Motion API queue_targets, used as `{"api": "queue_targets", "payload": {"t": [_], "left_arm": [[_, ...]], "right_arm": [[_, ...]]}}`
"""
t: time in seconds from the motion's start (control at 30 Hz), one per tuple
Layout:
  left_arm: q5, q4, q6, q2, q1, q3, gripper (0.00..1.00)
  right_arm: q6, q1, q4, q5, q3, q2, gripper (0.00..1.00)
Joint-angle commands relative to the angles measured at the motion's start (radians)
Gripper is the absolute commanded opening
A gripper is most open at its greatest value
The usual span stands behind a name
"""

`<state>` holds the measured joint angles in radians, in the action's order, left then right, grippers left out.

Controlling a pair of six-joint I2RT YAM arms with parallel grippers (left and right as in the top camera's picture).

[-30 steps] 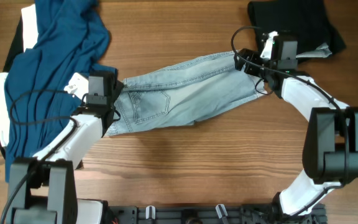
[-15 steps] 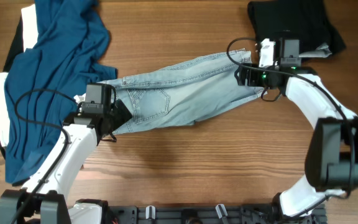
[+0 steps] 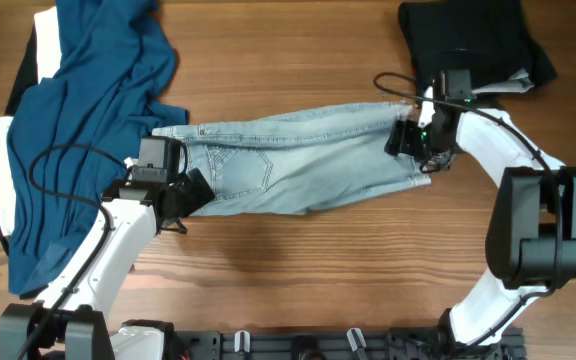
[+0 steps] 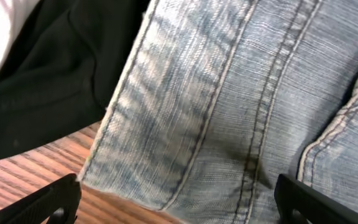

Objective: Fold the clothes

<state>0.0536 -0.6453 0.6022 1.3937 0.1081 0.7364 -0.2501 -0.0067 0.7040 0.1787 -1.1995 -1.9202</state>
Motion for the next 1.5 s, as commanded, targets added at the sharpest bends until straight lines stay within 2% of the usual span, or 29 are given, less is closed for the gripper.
{"api": "queue_targets", "payload": {"t": [0.0,0.23,0.37,0.7,0.8,0.93,1.0,1.1,1.23,1.47], "left_arm": [[-0.014,0.022,-0.055,0.007,-0.014,-0.002,1.00],[-0.346,0.147,-0.359,0.050,-0.197,-0.001,1.00],[-0.398,0.208,-0.450,0.156,-0.242,-0.001,1.00],[-0.476,0.264,-0.491,0.293,-0.190,-0.001,0.98],[-0.455,0.283,-0.489,0.317,-0.161,0.000,0.96],[-0.397,0.182,-0.463,0.308,-0.207,0.075,0.97],[-0.309,0.119,-0.459,0.308,-0.240,0.122,1.00],[-0.203,0.106,-0.407,0.308,-0.296,0.135,1.00],[-0.209,0.117,-0.407,0.308,-0.401,0.135,1.00],[-0.342,0.135,-0.432,0.308,-0.446,0.135,1.00]], "right_arm": [[-0.090,-0.045,0.089,-0.024,0.056,-0.053,0.82],[-0.037,-0.064,0.056,0.059,0.056,-0.053,0.82],[-0.013,-0.063,0.050,0.059,0.056,-0.053,0.82],[-0.014,-0.063,0.037,0.071,0.056,-0.053,0.82],[-0.014,-0.063,0.033,0.074,0.056,-0.053,0.82],[-0.014,-0.063,0.032,0.074,0.056,-0.053,0.82],[-0.014,-0.063,0.032,0.075,0.056,-0.053,0.82],[-0.013,-0.063,0.032,0.078,0.056,-0.053,0.83],[-0.012,-0.063,0.026,0.078,0.056,-0.053,0.87],[-0.011,-0.063,0.018,0.077,0.056,-0.053,0.90]]}}
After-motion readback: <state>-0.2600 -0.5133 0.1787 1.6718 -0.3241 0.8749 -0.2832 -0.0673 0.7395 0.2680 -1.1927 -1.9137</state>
